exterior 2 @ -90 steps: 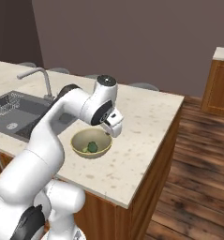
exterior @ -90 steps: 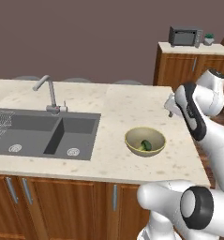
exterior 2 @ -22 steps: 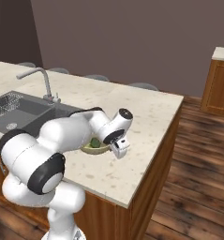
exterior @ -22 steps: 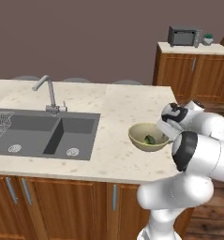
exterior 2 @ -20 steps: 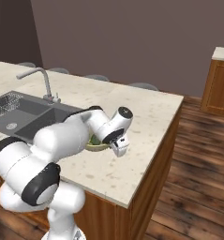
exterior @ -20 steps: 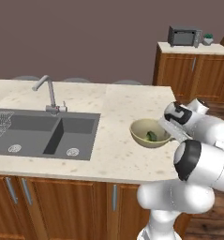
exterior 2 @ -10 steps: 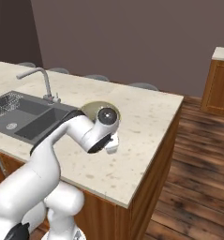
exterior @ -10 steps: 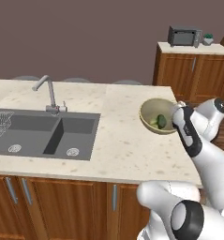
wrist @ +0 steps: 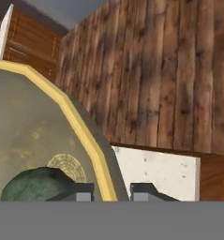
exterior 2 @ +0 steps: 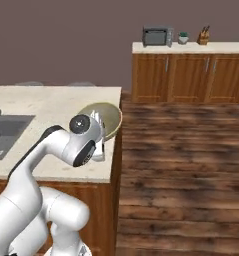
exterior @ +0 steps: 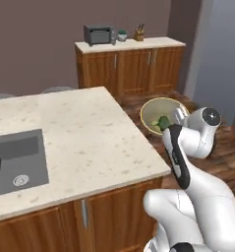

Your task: Move the mug from next to the sink to the open cabinet. Then, move the bowl with the broccoli to the fridge to clear the area for faucet cleaning.

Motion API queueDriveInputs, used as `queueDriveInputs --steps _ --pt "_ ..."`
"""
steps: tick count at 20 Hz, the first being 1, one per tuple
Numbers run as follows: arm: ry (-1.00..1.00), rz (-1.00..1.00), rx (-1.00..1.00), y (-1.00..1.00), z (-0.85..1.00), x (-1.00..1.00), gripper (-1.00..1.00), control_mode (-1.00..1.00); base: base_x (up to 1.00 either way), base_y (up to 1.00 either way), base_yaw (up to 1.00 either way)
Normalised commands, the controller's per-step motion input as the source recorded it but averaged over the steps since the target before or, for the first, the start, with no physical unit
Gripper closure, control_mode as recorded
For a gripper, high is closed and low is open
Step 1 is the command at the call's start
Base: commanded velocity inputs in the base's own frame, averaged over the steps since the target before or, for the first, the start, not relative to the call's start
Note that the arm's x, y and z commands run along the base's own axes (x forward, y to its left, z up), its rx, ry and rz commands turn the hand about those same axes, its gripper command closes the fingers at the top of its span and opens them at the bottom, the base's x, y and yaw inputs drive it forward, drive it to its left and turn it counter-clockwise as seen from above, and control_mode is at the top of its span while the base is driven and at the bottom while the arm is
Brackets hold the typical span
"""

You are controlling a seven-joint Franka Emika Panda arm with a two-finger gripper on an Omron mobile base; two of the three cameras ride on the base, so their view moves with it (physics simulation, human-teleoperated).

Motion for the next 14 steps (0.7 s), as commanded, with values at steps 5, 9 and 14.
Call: queueDriveInputs --steps 5,9,14 --pt "0.0 0.0 0.0 0.0 0.0 0.0 1.0 1.0 -0.41 -0.01 -0.89" --pt "0.0 0.0 0.0 0.0 0.0 0.0 1.0 1.0 -0.13 -0.15 -0.9" --pt "0.0 0.0 0.0 0.0 0.0 0.0 1.0 1.0 0.26 -0.2 -0.73"
